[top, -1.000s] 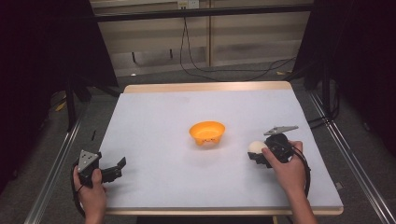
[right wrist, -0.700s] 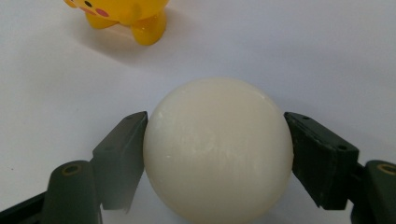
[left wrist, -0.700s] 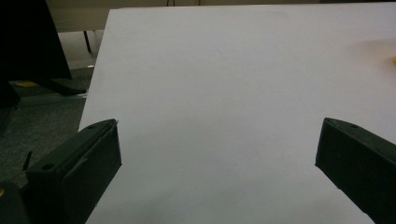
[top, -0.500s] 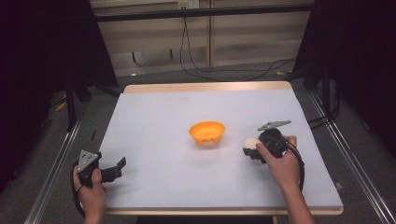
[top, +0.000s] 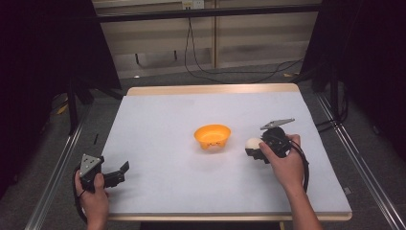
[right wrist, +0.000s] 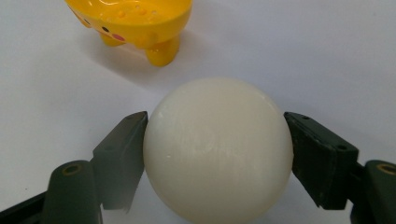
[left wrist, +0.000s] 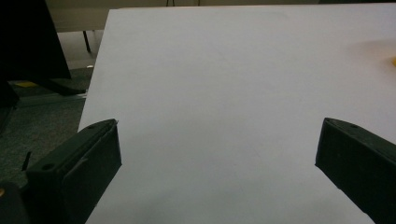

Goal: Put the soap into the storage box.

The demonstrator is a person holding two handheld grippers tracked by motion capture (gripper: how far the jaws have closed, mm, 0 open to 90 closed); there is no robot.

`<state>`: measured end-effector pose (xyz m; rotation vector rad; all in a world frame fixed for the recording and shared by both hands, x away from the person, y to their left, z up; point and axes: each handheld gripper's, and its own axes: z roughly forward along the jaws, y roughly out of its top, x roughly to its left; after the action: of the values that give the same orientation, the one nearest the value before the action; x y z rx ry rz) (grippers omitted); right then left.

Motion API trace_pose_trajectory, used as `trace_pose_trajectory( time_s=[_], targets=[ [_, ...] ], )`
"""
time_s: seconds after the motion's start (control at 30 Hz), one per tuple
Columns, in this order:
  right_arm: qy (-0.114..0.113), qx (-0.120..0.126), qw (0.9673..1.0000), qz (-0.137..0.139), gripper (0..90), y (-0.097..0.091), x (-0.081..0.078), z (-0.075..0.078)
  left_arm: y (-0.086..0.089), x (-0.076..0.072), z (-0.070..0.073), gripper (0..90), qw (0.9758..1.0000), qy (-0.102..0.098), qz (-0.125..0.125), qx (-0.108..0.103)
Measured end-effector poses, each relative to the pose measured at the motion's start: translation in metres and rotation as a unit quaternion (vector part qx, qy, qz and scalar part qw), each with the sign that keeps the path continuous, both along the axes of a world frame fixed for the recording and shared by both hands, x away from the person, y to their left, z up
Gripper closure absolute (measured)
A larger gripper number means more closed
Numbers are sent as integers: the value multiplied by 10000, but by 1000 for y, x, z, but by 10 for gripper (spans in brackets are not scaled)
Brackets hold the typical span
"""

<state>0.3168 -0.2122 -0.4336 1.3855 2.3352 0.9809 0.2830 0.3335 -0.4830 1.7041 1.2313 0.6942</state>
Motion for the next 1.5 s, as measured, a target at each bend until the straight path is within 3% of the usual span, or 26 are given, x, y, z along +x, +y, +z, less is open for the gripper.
trace_pose_trajectory(
  time_s=[1.5],
  targets=[
    [-142, 109, 9993, 322, 253, 29, 21, 21, 0, 0, 0, 1, 10000, -8, 7, -31]
  ],
)
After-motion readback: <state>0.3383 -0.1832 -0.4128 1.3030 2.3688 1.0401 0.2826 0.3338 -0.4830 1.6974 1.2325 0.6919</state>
